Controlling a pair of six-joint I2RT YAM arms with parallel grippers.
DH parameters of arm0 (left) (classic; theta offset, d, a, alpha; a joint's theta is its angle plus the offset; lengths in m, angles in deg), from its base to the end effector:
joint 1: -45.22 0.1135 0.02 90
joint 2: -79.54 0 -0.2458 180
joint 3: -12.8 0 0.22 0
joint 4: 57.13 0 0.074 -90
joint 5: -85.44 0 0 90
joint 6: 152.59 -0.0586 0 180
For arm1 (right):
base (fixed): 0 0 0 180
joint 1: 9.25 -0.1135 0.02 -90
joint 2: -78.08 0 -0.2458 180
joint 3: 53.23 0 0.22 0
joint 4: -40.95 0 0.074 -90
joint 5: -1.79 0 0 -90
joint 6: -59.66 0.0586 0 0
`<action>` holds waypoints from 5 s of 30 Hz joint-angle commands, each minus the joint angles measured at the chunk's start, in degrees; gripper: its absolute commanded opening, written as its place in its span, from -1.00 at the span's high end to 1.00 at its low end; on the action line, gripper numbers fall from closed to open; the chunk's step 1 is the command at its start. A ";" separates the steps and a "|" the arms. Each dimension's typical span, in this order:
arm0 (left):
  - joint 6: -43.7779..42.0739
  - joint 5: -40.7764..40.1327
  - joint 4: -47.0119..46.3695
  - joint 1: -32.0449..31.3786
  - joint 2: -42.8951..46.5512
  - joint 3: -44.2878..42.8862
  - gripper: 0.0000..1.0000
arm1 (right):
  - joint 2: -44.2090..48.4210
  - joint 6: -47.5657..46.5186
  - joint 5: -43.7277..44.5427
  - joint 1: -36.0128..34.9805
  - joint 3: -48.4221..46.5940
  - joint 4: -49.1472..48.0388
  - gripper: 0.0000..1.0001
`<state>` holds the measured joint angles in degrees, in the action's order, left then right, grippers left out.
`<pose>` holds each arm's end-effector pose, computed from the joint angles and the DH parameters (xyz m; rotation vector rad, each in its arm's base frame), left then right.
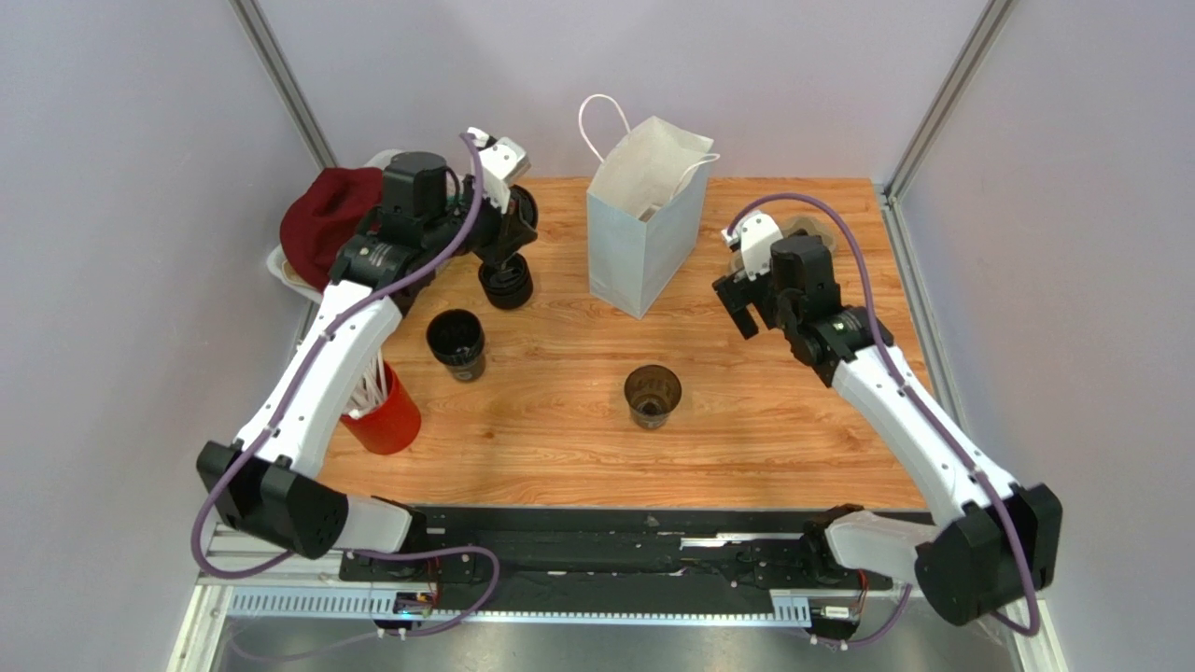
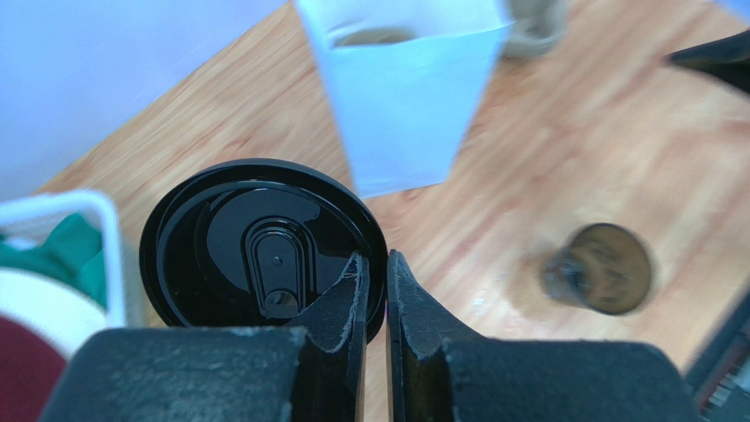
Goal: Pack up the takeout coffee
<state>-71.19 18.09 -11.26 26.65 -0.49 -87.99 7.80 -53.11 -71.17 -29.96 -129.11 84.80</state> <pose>0.2764 -0.1167 0.3792 0.7147 1.8774 -0.5077 0.2475 0.0752 0.2859 -0.6728 2.1228 -0.3520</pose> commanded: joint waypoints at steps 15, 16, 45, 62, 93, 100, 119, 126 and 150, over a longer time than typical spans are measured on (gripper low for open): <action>32.91 48.79 -12.54 6.44 2.43 -9.42 0.81 | 14.30 -4.66 -47.70 -7.41 -11.56 1.50 -0.98; 34.69 49.58 -15.51 6.44 1.90 -9.86 0.80 | 13.08 -4.31 -49.54 -7.94 -12.45 1.50 -0.98; 58.96 78.42 -40.85 0.20 1.63 7.18 0.85 | -7.50 -28.39 -59.50 -14.35 -42.08 25.15 -0.98; 60.19 78.51 -40.94 -2.96 4.36 16.59 0.94 | -12.15 -34.98 -60.98 -18.05 -42.07 28.74 -0.98; 59.58 78.51 -41.03 -3.67 5.50 21.51 0.90 | -21.04 -39.37 -71.44 -19.90 -47.18 39.38 -0.07; 59.49 78.51 -41.03 -3.67 5.23 21.16 0.46 | -19.72 -40.08 -72.49 -19.90 -45.42 40.43 0.28; 74.92 78.51 -67.16 -2.18 -2.75 15.79 -0.54 | -15.50 -38.15 -77.68 -19.90 -39.36 43.34 0.66; 110.91 78.68 -111.34 -1.30 -12.25 12.81 -0.58 | -12.52 -33.75 -74.88 -19.81 -36.72 40.00 0.69; 110.99 78.42 -117.85 0.64 7.17 -4.23 -0.89 | -5.22 -20.39 -78.56 -20.07 -32.41 30.24 0.69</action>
<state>40.37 81.43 -116.94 26.96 6.85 -88.60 1.02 -76.60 -147.89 -49.64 -161.94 118.90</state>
